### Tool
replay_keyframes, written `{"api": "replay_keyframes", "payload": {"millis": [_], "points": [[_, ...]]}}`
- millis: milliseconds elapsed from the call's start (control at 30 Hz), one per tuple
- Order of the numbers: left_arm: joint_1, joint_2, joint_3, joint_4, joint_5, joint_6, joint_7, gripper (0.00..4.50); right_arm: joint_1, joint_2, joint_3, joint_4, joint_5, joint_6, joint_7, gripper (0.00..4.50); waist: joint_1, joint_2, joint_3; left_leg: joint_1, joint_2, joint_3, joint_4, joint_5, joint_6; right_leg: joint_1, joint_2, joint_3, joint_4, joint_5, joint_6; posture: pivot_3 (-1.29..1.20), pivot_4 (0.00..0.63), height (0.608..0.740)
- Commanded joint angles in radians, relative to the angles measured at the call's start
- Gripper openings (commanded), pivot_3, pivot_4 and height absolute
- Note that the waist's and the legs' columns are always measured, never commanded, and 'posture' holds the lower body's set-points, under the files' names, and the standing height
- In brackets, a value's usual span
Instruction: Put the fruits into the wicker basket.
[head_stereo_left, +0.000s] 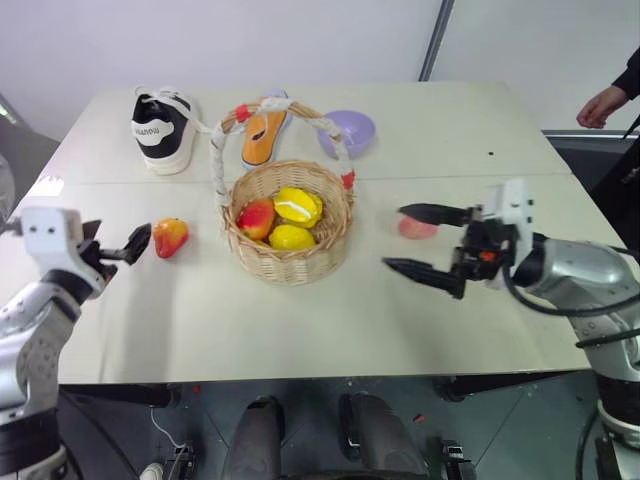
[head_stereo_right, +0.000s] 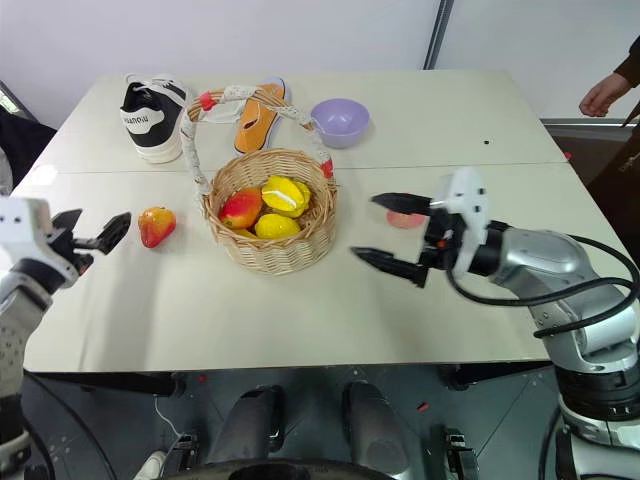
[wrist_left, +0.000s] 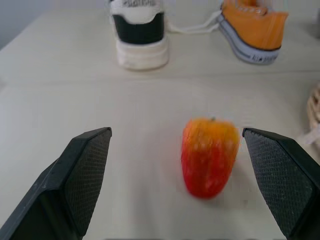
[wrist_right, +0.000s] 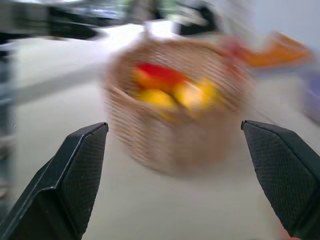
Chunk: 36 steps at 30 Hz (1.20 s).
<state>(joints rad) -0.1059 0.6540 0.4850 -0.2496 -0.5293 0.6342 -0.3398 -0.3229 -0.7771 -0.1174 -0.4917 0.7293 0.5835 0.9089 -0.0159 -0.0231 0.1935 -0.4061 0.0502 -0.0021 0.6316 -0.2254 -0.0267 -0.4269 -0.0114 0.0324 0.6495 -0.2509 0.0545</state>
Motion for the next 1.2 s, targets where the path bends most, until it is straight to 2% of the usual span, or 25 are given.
{"api": "replay_keyframes", "payload": {"millis": [33,133,300,667,767,867,900,1000,1067,1133,1200], "points": [[-0.044,0.036,-0.071,0.014,0.053,0.043,0.007,4.5,-0.047,0.021,0.057,-0.066,0.0,0.03,-0.037,4.45,-0.001,0.0,0.0,0.0,0.0,0.0,0.0,0.0,0.0,0.0,0.0,0.0,0.0,0.001,-0.001,0.0,0.15,0.74],[-0.112,0.034,-0.144,0.061,0.09,0.068,0.014,4.5,-0.078,0.046,0.107,-0.083,-0.022,0.029,-0.057,4.45,0.001,-0.001,0.0,-0.001,0.0,0.0,0.0,0.0,0.0,0.0,0.0,0.0,0.0,0.001,-0.002,0.0,0.15,0.74],[-0.203,0.009,-0.198,0.155,0.136,0.096,0.042,4.5,-0.095,0.069,0.139,-0.093,-0.039,0.024,-0.075,4.45,0.002,-0.001,0.0,-0.001,0.0,0.0,0.0,0.0,0.0,-0.001,0.0,0.0,0.0,0.002,-0.001,0.0,0.15,0.74],[-0.336,-0.012,-0.303,0.342,0.223,0.126,0.036,4.5,-0.102,0.076,0.139,-0.118,-0.051,0.026,-0.1,4.45,0.001,-0.001,0.0,-0.001,0.0,-0.001,0.0,0.0,0.0,-0.001,0.0,-0.001,0.0,0.003,0.001,0.0,0.15,0.74],[-0.35,-0.025,-0.292,0.364,0.224,0.12,0.032,3.64,-0.098,0.075,0.138,-0.122,-0.054,0.025,-0.106,4.5,0.002,-0.001,0.0,-0.001,0.0,-0.001,0.0,0.0,0.0,-0.001,0.0,-0.001,0.0,0.003,0.002,0.0,0.15,0.74],[-0.356,-0.017,-0.292,0.366,0.242,0.113,0.034,2.2,-0.097,0.077,0.139,-0.124,-0.057,0.024,-0.109,4.5,0.001,-0.001,0.0,-0.001,0.0,-0.001,0.0,0.0,0.0,-0.001,0.0,-0.001,0.0,0.003,0.002,0.0,0.15,0.74],[-0.354,-0.01,-0.289,0.361,0.244,0.116,0.033,2.05,-0.098,0.077,0.14,-0.123,-0.059,0.024,-0.109,4.5,0.001,-0.001,0.0,-0.001,0.0,-0.001,0.0,0.0,0.0,-0.001,0.0,-0.001,0.0,0.003,0.002,0.0,0.15,0.74],[-0.297,0.031,-0.255,0.298,0.244,0.117,0.008,2.05,-0.097,0.076,0.139,-0.128,-0.064,0.021,-0.112,4.5,-0.002,-0.001,0.0,-0.001,0.0,-0.001,0.0,0.0,0.0,-0.001,0.0,-0.001,0.0,0.003,0.002,0.0,0.15,0.74],[-0.234,0.054,-0.191,0.217,0.197,0.098,-0.046,2.05,-0.099,0.072,0.131,-0.128,-0.064,0.02,-0.113,4.5,-0.007,-0.001,0.0,-0.001,0.0,-0.001,0.0,0.0,0.0,-0.001,0.0,-0.001,0.0,0.003,0.002,0.0,0.15,0.74],[-0.124,0.091,-0.094,0.028,0.083,0.063,-0.198,2.05,-0.099,0.06,0.11,-0.112,-0.063,0.015,-0.104,4.5,-0.007,-0.001,0.001,-0.001,0.0,0.0,-0.001,0.0,0.0,-0.002,-0.001,-0.001,0.001,0.003,0.002,0.0,0.15,0.74],[-0.052,0.116,-0.027,-0.148,-0.061,0.106,-0.309,2.05,-0.097,0.045,0.088,-0.085,-0.067,0.006,-0.09,4.5,-0.001,-0.002,0.001,-0.002,0.001,0.0,-0.001,0.0,0.0,-0.003,-0.001,-0.001,0.001,0.003,0.001,0.0,0.15,0.74]]}}
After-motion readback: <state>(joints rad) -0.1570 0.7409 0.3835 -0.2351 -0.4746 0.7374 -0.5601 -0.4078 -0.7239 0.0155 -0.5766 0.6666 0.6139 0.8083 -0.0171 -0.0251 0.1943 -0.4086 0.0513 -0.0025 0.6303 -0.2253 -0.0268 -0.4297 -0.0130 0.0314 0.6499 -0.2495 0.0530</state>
